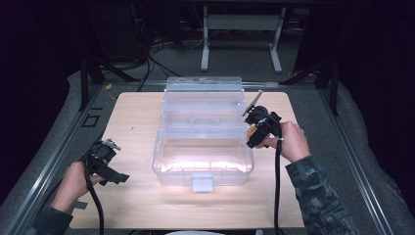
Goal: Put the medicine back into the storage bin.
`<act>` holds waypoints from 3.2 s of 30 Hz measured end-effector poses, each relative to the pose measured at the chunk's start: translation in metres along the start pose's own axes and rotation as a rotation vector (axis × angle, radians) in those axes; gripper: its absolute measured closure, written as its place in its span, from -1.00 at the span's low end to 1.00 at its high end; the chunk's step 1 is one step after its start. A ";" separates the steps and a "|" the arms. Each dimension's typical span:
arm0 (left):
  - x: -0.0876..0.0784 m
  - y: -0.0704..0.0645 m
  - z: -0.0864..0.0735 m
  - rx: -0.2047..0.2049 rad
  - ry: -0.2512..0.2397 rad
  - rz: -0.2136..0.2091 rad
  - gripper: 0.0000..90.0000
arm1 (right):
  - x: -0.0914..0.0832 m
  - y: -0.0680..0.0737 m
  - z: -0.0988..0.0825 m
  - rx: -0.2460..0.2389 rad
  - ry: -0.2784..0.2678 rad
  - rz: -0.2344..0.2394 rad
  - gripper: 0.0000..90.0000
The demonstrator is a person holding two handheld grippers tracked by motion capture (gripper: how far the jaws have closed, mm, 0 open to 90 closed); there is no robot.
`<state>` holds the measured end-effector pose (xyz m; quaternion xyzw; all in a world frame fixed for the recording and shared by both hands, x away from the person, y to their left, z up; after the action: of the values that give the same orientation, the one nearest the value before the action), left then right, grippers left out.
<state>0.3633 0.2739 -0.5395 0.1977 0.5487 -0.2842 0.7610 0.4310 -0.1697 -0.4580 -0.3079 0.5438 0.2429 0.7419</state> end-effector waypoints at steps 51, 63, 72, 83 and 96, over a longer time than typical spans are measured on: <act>0.012 -0.009 -0.001 0.052 0.026 -0.032 -0.99 | 0.075 0.072 0.000 -0.088 0.112 0.217 -0.56; 0.012 -0.008 -0.001 0.045 0.024 -0.030 -0.99 | 0.080 0.074 -0.004 -0.081 0.126 0.231 -0.56; 0.009 -0.009 0.001 0.051 0.018 -0.029 -0.99 | 0.073 0.072 -0.001 -0.070 0.099 0.227 -0.69; 0.000 -0.008 0.009 0.048 -0.010 -0.024 -0.99 | 0.043 0.068 -0.001 -0.051 -0.021 0.232 -0.68; -0.007 -0.013 0.046 0.079 -0.039 -0.039 -1.00 | 0.029 0.082 -0.018 -0.010 -0.162 0.290 -0.67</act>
<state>0.3866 0.2376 -0.5180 0.2113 0.5259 -0.3242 0.7574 0.3706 -0.1248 -0.5059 -0.2095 0.5198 0.3741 0.7389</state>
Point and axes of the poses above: each handheld gripper's, and its own axes: x roughly forward along the jaws, z roughly out of its top, y roughly to its left, the point moved 8 cm from there along x, roughly forward along the jaws, and after that the axes turned 3 degrees about y, right-handed, at the moved point
